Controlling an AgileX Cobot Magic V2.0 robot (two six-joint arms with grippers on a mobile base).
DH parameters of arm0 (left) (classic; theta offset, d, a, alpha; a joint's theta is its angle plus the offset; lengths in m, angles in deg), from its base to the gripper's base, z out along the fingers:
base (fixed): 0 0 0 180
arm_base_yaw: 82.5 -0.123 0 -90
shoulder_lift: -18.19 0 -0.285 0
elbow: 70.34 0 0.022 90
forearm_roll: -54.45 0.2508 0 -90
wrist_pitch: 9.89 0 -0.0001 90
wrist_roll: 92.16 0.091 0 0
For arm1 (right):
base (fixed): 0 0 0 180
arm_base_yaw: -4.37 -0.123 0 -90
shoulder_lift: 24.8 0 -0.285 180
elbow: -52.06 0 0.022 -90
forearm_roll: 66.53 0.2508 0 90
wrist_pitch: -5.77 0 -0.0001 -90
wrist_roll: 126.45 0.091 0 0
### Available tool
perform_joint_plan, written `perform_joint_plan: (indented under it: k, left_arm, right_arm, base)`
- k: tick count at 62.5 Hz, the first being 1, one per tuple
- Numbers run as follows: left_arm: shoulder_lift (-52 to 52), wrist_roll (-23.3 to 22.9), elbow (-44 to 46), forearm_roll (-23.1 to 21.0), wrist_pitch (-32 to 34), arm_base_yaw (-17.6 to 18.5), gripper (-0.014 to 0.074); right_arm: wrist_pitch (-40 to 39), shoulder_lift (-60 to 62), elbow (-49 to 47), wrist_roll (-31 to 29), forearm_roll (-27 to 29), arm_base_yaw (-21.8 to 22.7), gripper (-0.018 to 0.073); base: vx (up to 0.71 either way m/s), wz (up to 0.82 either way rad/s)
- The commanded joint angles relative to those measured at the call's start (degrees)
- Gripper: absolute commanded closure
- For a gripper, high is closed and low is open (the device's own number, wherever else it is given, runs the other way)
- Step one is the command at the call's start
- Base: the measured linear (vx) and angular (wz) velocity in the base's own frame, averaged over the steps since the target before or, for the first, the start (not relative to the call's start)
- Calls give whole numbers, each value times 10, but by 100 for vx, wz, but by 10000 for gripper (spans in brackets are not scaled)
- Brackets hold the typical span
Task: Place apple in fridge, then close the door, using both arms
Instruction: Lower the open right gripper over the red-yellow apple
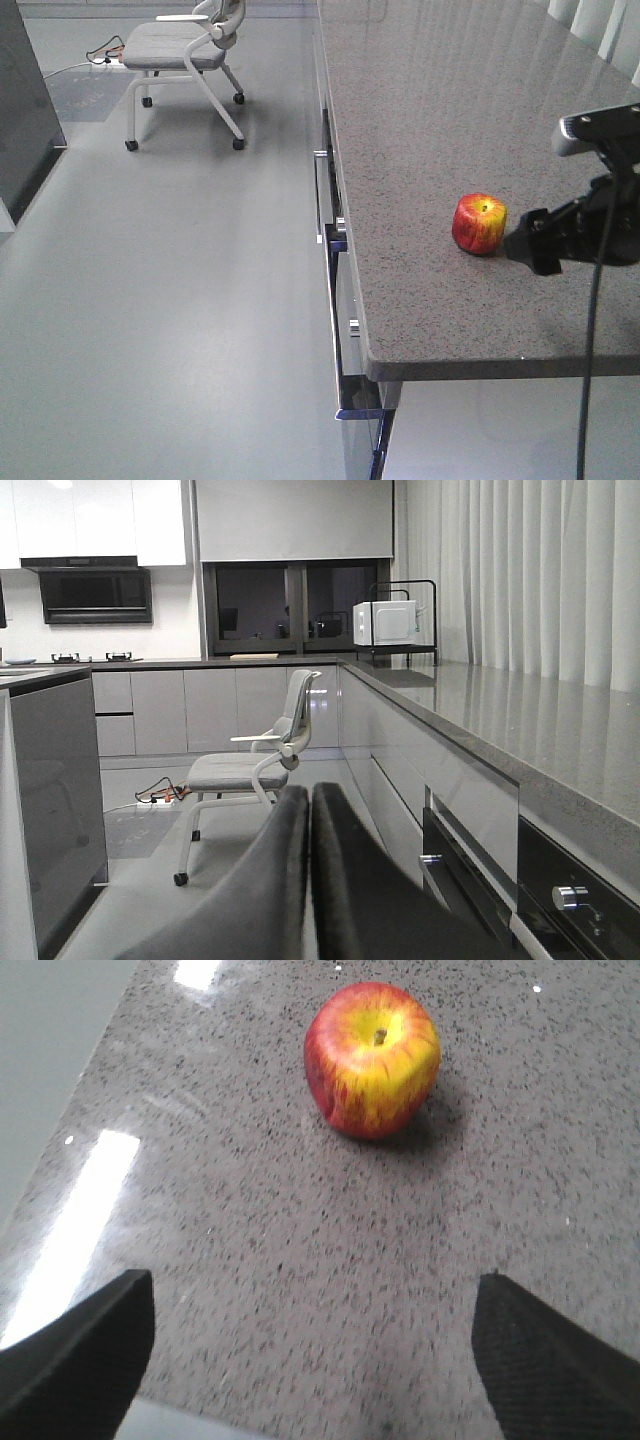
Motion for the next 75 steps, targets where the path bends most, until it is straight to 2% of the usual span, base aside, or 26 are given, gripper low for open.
perform_joint_plan:
  k: [1, 39, 64, 75]
  left_arm:
    - [9, -3, -12, 0, 42, 0, 603]
    - [9, -3, -12, 0, 42, 0, 603]
    - [9, -3, -12, 0, 42, 0, 603]
    - [9, -3, -12, 0, 42, 0, 603]
  right_arm:
    - [-31, -28, -50, -12, 5, -1, -63]
    - [-34, -265, -261, -20, 3, -1, -47]
    - [-46, -352, -303, -21, -19, -1, -27]
    - [-57, -359, -303, -21, -10, -1, 39]
  base:
    - [0, 0]
    - [0, 0]
    - [0, 0]
    - [0, 0]
